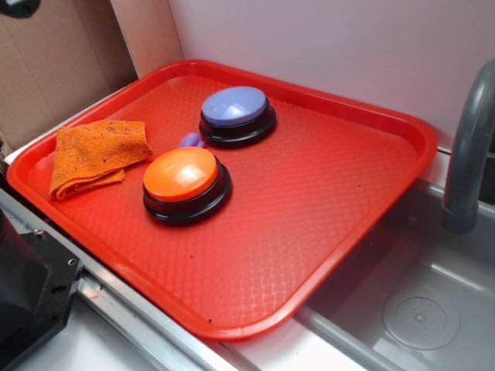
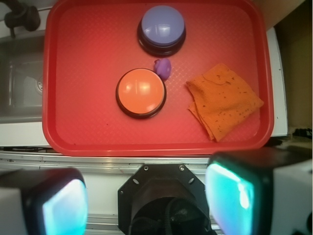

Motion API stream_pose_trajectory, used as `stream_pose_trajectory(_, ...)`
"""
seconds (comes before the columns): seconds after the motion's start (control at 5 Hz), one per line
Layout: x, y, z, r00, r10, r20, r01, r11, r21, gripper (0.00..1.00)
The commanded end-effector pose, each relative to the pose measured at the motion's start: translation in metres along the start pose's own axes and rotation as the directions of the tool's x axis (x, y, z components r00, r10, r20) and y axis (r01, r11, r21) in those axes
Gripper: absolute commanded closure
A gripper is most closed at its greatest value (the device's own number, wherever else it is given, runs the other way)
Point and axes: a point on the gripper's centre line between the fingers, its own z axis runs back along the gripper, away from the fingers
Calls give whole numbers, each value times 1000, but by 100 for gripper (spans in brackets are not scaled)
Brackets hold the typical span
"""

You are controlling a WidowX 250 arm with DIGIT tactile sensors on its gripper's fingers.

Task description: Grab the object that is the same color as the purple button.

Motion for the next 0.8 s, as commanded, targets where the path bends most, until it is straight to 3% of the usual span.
stream_pose_trajectory(0.0, 0, 0, 0, 1000, 0, 0, 0, 1000, 0, 0)
stream_pose_trajectory(0.4, 39, 21, -45, 952, 304, 39, -305, 952, 7, 0)
stream_pose_trajectory(0.6, 61, 38, -80, 892, 442, 93, -438, 897, -59, 0)
